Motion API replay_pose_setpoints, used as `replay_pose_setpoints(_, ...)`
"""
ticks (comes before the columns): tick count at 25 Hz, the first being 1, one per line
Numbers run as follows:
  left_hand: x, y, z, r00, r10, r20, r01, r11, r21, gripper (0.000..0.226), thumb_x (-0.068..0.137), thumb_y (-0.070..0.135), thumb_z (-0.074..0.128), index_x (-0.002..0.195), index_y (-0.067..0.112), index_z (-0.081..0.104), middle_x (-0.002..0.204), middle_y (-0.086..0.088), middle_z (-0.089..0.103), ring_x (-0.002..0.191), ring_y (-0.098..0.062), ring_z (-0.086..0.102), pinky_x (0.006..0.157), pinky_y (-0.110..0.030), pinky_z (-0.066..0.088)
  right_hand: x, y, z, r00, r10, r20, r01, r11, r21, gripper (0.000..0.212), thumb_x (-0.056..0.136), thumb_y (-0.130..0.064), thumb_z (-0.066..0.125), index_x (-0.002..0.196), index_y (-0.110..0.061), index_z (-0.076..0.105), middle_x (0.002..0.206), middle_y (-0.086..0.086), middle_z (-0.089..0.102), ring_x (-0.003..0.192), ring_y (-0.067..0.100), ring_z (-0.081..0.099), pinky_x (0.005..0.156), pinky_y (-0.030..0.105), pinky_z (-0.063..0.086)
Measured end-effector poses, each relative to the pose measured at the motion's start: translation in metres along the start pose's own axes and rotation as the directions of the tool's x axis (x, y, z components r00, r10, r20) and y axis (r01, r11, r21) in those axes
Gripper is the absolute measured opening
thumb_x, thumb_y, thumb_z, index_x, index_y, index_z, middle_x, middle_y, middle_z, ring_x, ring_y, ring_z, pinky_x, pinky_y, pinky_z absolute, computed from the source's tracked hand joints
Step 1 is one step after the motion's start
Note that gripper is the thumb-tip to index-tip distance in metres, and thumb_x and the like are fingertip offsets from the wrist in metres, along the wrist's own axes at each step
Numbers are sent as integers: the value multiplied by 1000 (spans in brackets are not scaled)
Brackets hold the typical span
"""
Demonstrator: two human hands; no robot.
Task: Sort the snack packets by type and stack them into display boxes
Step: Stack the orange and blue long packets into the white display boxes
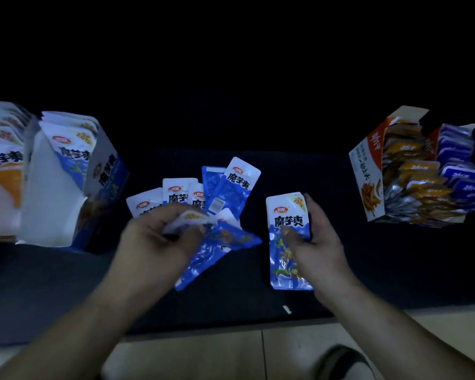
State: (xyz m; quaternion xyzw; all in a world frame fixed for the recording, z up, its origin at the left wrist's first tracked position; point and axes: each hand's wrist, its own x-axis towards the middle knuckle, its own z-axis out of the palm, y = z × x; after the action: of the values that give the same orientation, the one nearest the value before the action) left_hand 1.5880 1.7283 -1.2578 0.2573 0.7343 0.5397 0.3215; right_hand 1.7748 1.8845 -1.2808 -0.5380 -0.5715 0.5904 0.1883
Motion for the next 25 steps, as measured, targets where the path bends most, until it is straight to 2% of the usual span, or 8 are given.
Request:
replay_pose_setpoints(3, 4, 24, -33, 997, 47, 67, -38, 991, -131, 27, 86, 3, 77, 102, 25, 74, 90, 0, 80, 76, -12, 74, 67, -24, 59, 2, -18, 17, 993, -28, 115, 30, 999, -16, 63, 97, -3, 65, 141, -47, 53, 115, -11, 76, 106, 15, 73, 87, 43, 61)
replay_pose_setpoints(6, 7, 20, -49, 975, -36, 221, 51, 997, -63, 31, 84, -1, 80, 104, 20, 69, 89, -2, 81, 78, -15, 76, 71, -28, 61, -2, -36, 41, 946, -35, 323, 63, 995, -78, 59, 100, -3, 61, 139, -47, 55, 121, -11, 74, 112, 16, 71, 97, 54, 56)
replay_pose_setpoints(9, 10, 6, -45, 979, -26, 204, 32, 999, -24, 30, 82, -2, 82, 102, 18, 76, 91, 0, 80, 82, -13, 75, 72, -25, 60, -14, -35, 69, 884, 41, 465, 21, 992, -126, 50, 105, -13, 55, 135, -53, 57, 125, 4, 72, 117, 39, 66, 96, 73, 47)
replay_pose_setpoints(12, 12, -4, -36, 997, -69, 30, 73, 981, -179, 35, 80, -2, 84, 106, 17, 72, 89, -12, 77, 80, -24, 75, 68, -30, 61, -27, -28, 84, 891, 83, 445, -89, 996, -9, 30, 104, -34, 55, 125, -53, 65, 123, -15, 73, 117, 12, 68, 107, 49, 51)
replay_pose_setpoints(15, 12, -7, -25, 990, -122, -69, 101, 965, -243, 30, 79, 0, 85, 102, 13, 71, 86, -4, 79, 80, -19, 77, 70, -27, 62, -40, -30, 91, 892, 86, 444, -111, 993, 30, 20, 99, -41, 57, 106, -55, 69, 105, -34, 72, 100, -12, 67, 85, 18, 57)
replay_pose_setpoints(18, 9, -12, -9, 974, -112, -197, 61, 967, -248, 25, 82, 6, 85, 99, 16, 71, 88, 0, 79, 83, -15, 75, 72, -26, 59, -46, -25, 93, 866, 55, 498, -53, 998, -19, 43, 105, -17, 55, 133, -51, 57, 121, -13, 73, 110, 11, 72, 87, 36, 60)
replay_pose_setpoints(21, -3, -20, -5, 945, -10, -328, -8, 999, -54, 36, 87, 30, 80, 120, 30, 65, 109, 9, 70, 101, -5, 67, 80, -23, 56, -41, -25, 89, 904, 32, 427, -18, 999, -38, 56, 106, -15, 54, 139, -59, 45, 122, -12, 72, 109, 17, 73, 87, 49, 61)
replay_pose_setpoints(25, -44, -16, 23, 986, -163, -28, 153, 964, -217, 68, 86, 49, 60, 151, 47, 38, 135, 37, 55, 125, 14, 52, 99, -19, 51, -41, -30, 75, 914, 4, 405, -11, 1000, 14, 68, 107, -9, 48, 140, -67, 36, 122, -17, 72, 104, 12, 74, 79, 40, 63)
